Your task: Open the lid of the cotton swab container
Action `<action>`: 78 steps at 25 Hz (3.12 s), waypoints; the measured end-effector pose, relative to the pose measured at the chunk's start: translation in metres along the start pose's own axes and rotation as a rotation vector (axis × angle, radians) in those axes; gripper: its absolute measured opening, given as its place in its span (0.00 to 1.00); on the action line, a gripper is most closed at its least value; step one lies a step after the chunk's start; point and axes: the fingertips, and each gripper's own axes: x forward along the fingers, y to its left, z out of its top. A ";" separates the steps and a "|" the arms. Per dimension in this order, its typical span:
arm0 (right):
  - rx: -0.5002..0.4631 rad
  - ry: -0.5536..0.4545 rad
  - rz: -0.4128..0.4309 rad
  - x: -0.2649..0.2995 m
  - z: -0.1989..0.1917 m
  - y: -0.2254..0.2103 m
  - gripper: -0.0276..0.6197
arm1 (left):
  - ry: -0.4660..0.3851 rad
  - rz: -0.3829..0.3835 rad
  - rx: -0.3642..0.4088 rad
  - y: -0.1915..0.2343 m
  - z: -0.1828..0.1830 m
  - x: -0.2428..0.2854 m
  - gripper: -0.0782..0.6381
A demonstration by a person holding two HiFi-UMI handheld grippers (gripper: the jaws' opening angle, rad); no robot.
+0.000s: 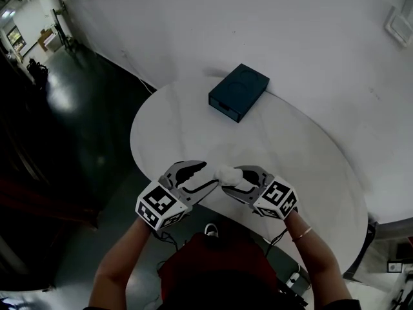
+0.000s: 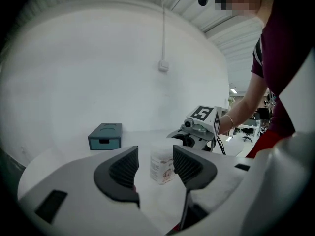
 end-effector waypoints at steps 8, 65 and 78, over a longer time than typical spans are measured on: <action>-0.030 0.024 0.041 0.005 0.001 0.009 0.39 | 0.045 -0.084 0.012 -0.012 0.000 0.006 0.45; -0.156 0.011 0.099 0.014 0.003 0.025 0.38 | 0.271 -0.389 -0.116 -0.021 -0.010 0.018 0.47; -0.182 0.010 0.060 0.002 0.000 0.019 0.38 | 0.206 -0.356 -0.194 -0.013 0.014 0.028 0.47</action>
